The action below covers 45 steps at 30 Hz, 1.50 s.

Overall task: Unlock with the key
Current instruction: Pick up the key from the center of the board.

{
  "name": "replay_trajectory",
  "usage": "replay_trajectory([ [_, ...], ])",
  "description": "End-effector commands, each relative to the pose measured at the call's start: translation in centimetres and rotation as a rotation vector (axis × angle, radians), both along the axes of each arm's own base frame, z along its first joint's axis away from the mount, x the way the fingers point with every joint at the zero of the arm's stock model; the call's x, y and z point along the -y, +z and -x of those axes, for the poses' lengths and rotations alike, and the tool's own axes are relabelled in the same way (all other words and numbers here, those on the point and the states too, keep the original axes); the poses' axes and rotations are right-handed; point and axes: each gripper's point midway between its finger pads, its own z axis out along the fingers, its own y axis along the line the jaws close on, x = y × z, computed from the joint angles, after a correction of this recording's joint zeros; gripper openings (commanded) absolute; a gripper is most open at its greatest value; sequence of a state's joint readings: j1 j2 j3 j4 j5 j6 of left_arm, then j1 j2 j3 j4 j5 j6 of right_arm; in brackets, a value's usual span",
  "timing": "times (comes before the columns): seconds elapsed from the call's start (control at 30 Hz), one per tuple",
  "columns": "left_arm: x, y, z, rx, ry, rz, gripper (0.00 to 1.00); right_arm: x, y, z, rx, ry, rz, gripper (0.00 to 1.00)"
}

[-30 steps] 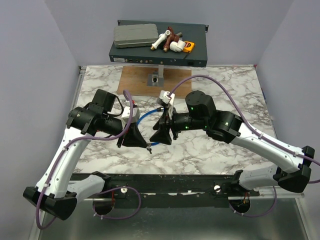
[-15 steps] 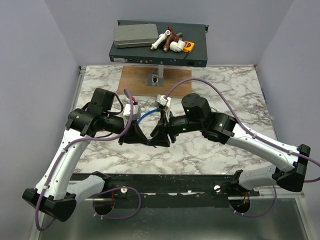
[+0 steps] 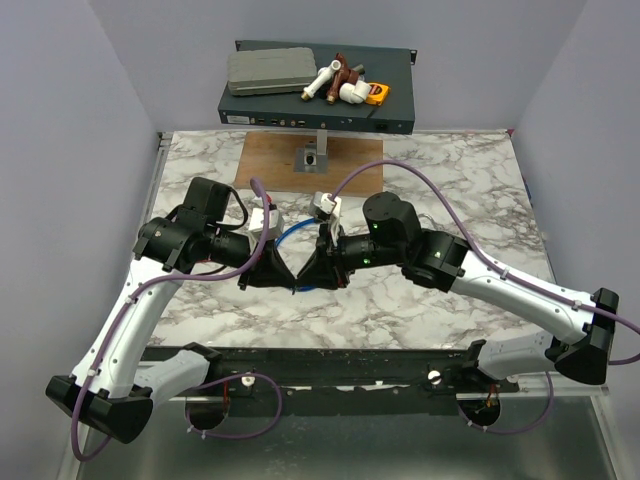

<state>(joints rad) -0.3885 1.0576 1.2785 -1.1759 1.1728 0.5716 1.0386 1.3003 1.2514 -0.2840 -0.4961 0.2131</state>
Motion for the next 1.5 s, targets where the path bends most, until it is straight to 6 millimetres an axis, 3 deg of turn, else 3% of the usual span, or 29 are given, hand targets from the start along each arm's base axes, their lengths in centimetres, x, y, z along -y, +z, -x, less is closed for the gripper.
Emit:
replay_trajectory([
  [0.0, 0.2, 0.5, 0.3, 0.01, -0.02, 0.023, 0.0, 0.1, 0.8, -0.6, 0.035, -0.037, -0.034, 0.21],
  [0.27, 0.1, 0.3, 0.4, 0.012, -0.019, 0.02, 0.0, 0.0, 1.5, -0.7, 0.05, -0.039, -0.053, 0.24],
  [0.5, 0.0, 0.4, 0.5, 0.017, -0.016, 0.019, 0.0, -0.1, 1.1, -0.3, 0.034, -0.018, -0.049, 0.04],
  [0.73, 0.0, 0.5, 0.5, 0.024, -0.016, 0.024, 0.0, 0.0, -0.2, 0.4, 0.0, 0.022, -0.014, 0.01],
  [0.93, 0.0, 0.7, -0.3, 0.039, 0.021, 0.007, 0.01, 0.6, 0.1, 1.1, -0.004, 0.039, -0.024, 0.01],
  [0.97, -0.1, 0.7, -0.7, 0.042, 0.04, -0.005, 0.08, 0.7, 0.2, 0.9, 0.004, 0.023, -0.027, 0.01],
  [1.0, -0.1, 0.6, -1.0, 0.047, 0.054, -0.017, 0.23, 0.8, 0.3, 0.6, 0.008, 0.005, -0.028, 0.01],
  [1.1, -0.1, 0.4, -2.1, 0.043, 0.092, -0.052, 0.53, 1.0, 0.0, 0.0, 0.013, -0.037, -0.017, 0.01],
  [1.13, -0.2, 0.1, -2.6, 0.044, 0.111, -0.067, 0.69, 1.1, -0.3, -0.3, 0.011, -0.053, -0.007, 0.01],
  [1.17, -0.2, 0.0, -3.1, 0.051, 0.126, -0.077, 0.76, 1.4, -0.6, -0.4, 0.007, -0.064, 0.001, 0.01],
  [1.3, -0.5, -1.7, -6.3, 0.076, 0.224, -0.155, 0.85, 2.7, -2.1, -1.6, 0.002, -0.146, 0.046, 0.01],
  [1.47, -1.0, -5.9, -11.9, 0.086, 0.375, -0.294, 0.88, 6.0, -3.9, -3.5, 0.01, -0.329, 0.114, 0.01],
])
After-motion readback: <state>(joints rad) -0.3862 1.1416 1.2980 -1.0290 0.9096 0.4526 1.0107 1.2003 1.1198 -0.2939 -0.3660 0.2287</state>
